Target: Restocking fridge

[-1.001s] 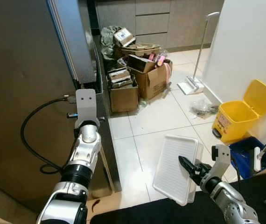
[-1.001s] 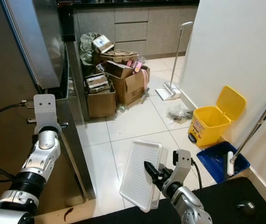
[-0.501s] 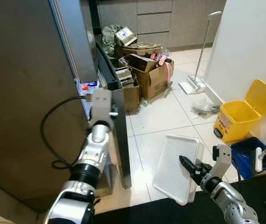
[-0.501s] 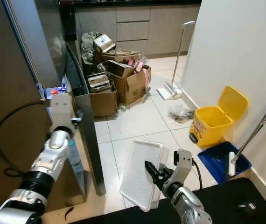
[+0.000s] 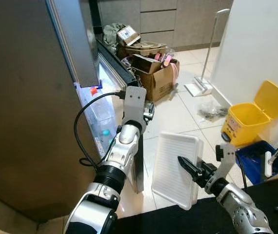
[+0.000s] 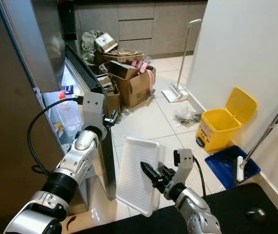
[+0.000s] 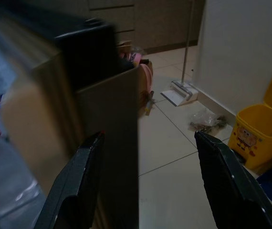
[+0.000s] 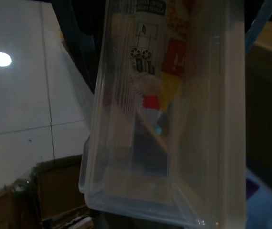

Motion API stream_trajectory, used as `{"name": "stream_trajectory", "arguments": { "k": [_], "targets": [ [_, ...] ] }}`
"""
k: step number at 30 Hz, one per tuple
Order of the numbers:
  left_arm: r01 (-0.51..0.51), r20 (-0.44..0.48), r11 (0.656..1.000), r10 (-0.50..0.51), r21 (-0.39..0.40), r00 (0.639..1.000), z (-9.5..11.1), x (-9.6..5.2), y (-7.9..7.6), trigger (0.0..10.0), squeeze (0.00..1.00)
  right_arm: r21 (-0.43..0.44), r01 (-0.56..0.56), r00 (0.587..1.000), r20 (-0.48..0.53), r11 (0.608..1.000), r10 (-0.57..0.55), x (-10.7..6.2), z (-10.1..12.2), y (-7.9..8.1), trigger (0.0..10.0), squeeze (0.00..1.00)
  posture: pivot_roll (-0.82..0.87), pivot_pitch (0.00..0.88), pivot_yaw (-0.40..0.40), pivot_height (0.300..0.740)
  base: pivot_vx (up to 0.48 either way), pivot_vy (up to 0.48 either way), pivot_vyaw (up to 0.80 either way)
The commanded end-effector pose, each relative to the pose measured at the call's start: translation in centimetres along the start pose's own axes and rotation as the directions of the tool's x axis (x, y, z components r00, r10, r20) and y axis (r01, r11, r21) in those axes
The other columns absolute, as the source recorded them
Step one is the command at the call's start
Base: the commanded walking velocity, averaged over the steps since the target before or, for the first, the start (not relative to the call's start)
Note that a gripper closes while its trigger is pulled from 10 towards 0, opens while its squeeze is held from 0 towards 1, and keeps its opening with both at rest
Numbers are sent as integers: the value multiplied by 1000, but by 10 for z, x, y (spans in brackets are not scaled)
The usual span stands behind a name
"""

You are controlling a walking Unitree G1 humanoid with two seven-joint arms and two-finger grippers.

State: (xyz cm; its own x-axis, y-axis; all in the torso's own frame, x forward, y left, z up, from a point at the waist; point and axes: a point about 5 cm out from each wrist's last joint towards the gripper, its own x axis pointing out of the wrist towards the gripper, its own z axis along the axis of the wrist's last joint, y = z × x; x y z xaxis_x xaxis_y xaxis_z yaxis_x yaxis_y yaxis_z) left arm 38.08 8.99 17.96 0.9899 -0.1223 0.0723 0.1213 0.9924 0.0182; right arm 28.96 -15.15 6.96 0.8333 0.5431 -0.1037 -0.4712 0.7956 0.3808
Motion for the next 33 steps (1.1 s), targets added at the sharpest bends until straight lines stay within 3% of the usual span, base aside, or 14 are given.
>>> {"name": "stream_trajectory", "arguments": {
  "k": [1,3,8,9,14,18,21,22,29,30,31,33],
  "targets": [
    [-49,-31,999,49,-3,998,-5,-1,12,10000,0,-46,-14,1000,-4,999,14,-1,0,2,10000,0,-102,74,6,740,0,0,0],
    [-89,-52,996,88,-2,995,-7,1,18,10000,0,-123,-7,999,-42,992,2,-1,-3,1,10000,0,-98,71,5,740,0,0,0],
    [-89,-41,996,88,-10,995,-1,3,13,10000,0,-250,26,996,-81,968,-47,0,-3,-6,10000,0,-101,68,6,740,0,0,0],
    [-98,-31,995,97,-18,995,2,3,17,10000,0,-297,1,997,-77,955,-24,2,2,-4,10000,0,-101,69,4,740,0,0,0],
    [-122,-12,992,122,-26,992,6,1,27,10000,0,-348,-51,997,-77,936,26,6,13,0,10000,0,-101,69,4,740,0,0,0],
    [-176,55,984,176,-15,983,18,-9,49,10000,0,-439,-181,983,-108,880,148,20,28,13,10000,0,-92,69,9,740,0,0,0],
    [-179,66,984,179,0,982,19,-12,53,10000,0,-453,-198,980,-114,869,164,23,30,16,10000,0,-92,69,9,740,0,0,0],
    [-170,87,985,166,39,982,20,-23,61,10000,0,-478,-225,974,-116,849,193,31,34,23,10000,0,-79,71,10,740,0,0,0],
    [-153,84,984,146,89,986,12,-43,72,10000,0,-480,-236,972,-112,845,207,35,30,30,10000,0,-69,76,8,740,0,0,0],
    [-119,30,986,116,118,993,-6,-59,72,10000,0,-464,-212,977,-106,860,184,33,22,30,10000,0,-68,80,11,740,0,0,0],
    [-119,30,986,116,118,993,-6,-59,72,10000,0,-464,-212,977,-106,860,184,33,22,30,10000,0,-68,80,11,740,0,0,0],
    [-53,-79,983,68,174,995,-42,-92,71,10000,0,-414,-160,987,-61,896,149,28,10,30,10000,0,-72,85,16,740,0,0,0]
  ]
}}
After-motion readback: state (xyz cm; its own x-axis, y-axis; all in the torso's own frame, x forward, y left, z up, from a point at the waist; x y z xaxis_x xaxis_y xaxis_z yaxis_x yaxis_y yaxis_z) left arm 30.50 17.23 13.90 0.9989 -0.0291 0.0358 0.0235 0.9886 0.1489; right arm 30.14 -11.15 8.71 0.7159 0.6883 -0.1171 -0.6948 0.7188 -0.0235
